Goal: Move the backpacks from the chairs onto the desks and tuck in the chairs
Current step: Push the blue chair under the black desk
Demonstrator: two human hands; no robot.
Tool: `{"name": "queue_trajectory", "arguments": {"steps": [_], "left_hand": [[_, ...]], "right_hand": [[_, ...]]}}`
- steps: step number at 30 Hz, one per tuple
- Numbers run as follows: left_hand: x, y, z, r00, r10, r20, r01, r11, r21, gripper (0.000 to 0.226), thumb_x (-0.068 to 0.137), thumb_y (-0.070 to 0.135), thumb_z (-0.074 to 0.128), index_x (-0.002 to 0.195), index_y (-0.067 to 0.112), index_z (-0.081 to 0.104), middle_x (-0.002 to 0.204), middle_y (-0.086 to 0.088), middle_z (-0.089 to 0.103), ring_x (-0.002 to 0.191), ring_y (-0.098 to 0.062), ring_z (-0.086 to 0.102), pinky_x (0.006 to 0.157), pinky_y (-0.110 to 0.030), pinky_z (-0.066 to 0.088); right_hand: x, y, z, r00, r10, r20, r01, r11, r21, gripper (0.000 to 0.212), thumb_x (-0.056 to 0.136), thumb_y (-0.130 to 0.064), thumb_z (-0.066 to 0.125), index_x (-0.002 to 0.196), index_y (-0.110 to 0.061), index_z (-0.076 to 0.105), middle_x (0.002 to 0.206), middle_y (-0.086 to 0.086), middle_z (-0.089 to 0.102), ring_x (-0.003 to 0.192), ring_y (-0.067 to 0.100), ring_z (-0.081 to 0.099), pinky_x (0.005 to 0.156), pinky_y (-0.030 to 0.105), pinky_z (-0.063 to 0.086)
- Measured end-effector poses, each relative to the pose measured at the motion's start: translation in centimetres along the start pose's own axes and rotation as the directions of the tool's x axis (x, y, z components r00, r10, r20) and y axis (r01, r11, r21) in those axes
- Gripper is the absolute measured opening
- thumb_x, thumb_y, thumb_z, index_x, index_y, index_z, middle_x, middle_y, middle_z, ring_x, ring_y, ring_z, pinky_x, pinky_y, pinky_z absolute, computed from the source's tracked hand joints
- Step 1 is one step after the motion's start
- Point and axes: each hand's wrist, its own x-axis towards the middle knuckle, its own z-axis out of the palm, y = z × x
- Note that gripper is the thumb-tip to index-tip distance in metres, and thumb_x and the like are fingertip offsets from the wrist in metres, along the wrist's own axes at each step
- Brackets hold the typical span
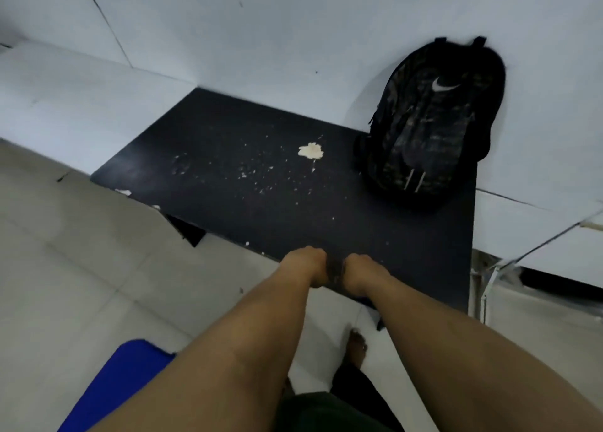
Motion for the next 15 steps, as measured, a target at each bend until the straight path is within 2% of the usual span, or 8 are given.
{"name": "queue_trajectory", "arguments": {"steps": [2, 5, 7, 15], "left_hand": [[-1.8, -2.1, 3.5, 0.999, -0.04, 0.028, 0.04, 0.999, -0.015, 0.043, 0.091, 0.034, 0.06, 0.129, 0.014, 0.059, 0.126, -0.009, 0.061, 0.11, -0.029, 0.061, 0.093, -0.04, 0.05], [-4.1, -4.2, 7.6, 0.992, -0.09, 0.088, 0.096, 0.993, -0.064, 0.048, 0.094, 0.037, 0.057, 0.135, 0.013, 0.054, 0.134, -0.009, 0.057, 0.116, -0.028, 0.057, 0.098, -0.039, 0.048], [-5.5, -5.1, 9.9, 0.989, -0.117, 0.093, 0.128, 0.985, -0.119, 0.049, 0.094, 0.039, 0.056, 0.134, 0.012, 0.054, 0.134, -0.01, 0.057, 0.116, -0.028, 0.057, 0.098, -0.039, 0.049], [-12.7, -6.4, 17.4, 0.964, -0.247, 0.101, 0.266, 0.925, -0.272, 0.047, 0.095, 0.039, 0.053, 0.134, 0.012, 0.054, 0.133, -0.01, 0.056, 0.116, -0.026, 0.057, 0.097, -0.037, 0.049]], "right_hand": [[-1.7, -0.8, 3.1, 0.999, -0.04, 0.033, 0.039, 0.999, 0.028, 0.036, 0.09, -0.034, 0.062, 0.119, -0.013, 0.063, 0.114, 0.011, 0.064, 0.096, 0.029, 0.063, 0.077, 0.035, 0.052], [-3.6, -1.6, 7.0, 0.995, -0.067, 0.072, 0.067, 0.998, 0.002, 0.049, 0.091, -0.044, 0.06, 0.126, -0.009, 0.06, 0.127, 0.012, 0.062, 0.108, 0.029, 0.061, 0.087, 0.035, 0.052], [-4.8, -1.9, 9.2, 0.991, -0.083, 0.103, 0.084, 0.996, -0.003, 0.049, 0.094, -0.043, 0.057, 0.128, -0.008, 0.059, 0.129, 0.011, 0.06, 0.114, 0.029, 0.059, 0.093, 0.035, 0.051], [-10.4, -1.4, 15.8, 0.964, -0.171, 0.202, 0.182, 0.983, -0.037, 0.039, 0.095, -0.039, 0.057, 0.119, -0.008, 0.063, 0.122, 0.01, 0.063, 0.11, 0.026, 0.059, 0.089, 0.033, 0.05]]}}
